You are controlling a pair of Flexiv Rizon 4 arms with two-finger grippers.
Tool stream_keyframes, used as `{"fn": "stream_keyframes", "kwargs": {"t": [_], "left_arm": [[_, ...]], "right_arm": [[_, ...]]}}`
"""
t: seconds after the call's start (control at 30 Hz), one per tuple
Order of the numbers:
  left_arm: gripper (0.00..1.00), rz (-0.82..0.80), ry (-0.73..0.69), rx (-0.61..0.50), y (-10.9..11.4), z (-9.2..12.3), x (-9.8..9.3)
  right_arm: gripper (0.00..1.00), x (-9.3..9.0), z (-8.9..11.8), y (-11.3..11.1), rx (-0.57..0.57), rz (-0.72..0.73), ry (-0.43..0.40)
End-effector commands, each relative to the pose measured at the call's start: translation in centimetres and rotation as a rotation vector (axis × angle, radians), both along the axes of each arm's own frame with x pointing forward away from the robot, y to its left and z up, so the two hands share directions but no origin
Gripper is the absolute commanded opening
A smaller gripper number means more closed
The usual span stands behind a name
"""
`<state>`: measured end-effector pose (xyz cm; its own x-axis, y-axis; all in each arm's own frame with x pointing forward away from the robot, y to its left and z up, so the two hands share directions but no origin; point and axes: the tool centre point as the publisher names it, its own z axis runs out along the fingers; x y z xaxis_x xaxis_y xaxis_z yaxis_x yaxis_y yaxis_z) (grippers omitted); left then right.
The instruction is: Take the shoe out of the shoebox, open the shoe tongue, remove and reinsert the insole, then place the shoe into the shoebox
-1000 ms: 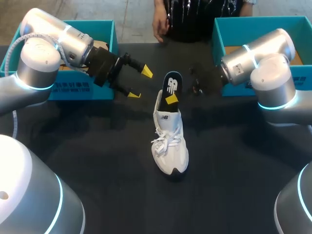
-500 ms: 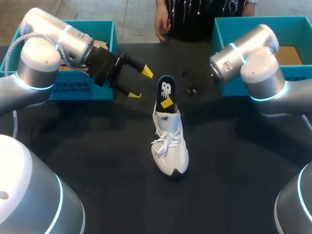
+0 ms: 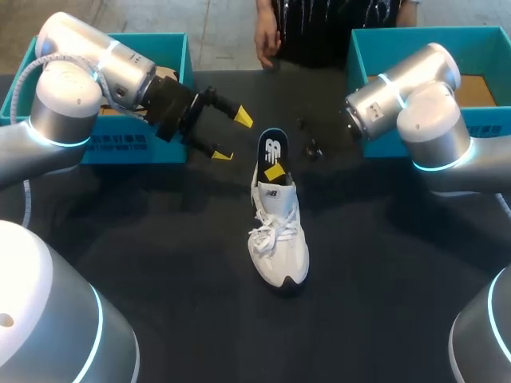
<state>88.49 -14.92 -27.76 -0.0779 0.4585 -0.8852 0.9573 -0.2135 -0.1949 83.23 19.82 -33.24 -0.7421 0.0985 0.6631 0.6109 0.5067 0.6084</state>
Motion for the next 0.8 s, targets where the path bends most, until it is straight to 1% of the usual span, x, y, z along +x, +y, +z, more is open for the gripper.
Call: {"fn": "stream_keyframes", "kwargs": {"t": [0.03,0.27,0.43,0.47,0.57,0.6,0.8], "left_arm": [[1.00,-0.002,0.001,0.001,-0.1,-0.1,0.0],[1.00,-0.004,0.001,0.000,-0.1,-0.1,0.1],[1.00,-0.001,0.001,0.001,0.1,-0.1,0.2],[1.00,0.000,0.001,0.001,0.2,-0.1,0.2],[1.00,0.001,0.001,0.002,0.2,-0.1,0.1],[1.00,0.001,0.001,0.002,0.2,-0.1,0.1],[1.00,0.005,-0.002,0.002,0.3,-0.1,0.0]], "right_arm": [[0.43,-0.2,1.0,-0.2,-0.013,-0.011,-0.015],[0.43,-0.4,1.2,-1.0,-0.019,-0.041,-0.019],[0.37,0.0,1.1,-0.8,-0.016,-0.040,-0.019],[0.33,0.1,1.0,-0.7,-0.017,-0.034,-0.015],[0.05,0.5,0.6,-0.4,-0.014,-0.020,-0.003],[0.00,0.6,0.6,-0.4,-0.018,-0.014,0.005],[0.00,1.1,0.5,-0.2,-0.017,0.026,0.035]]}}
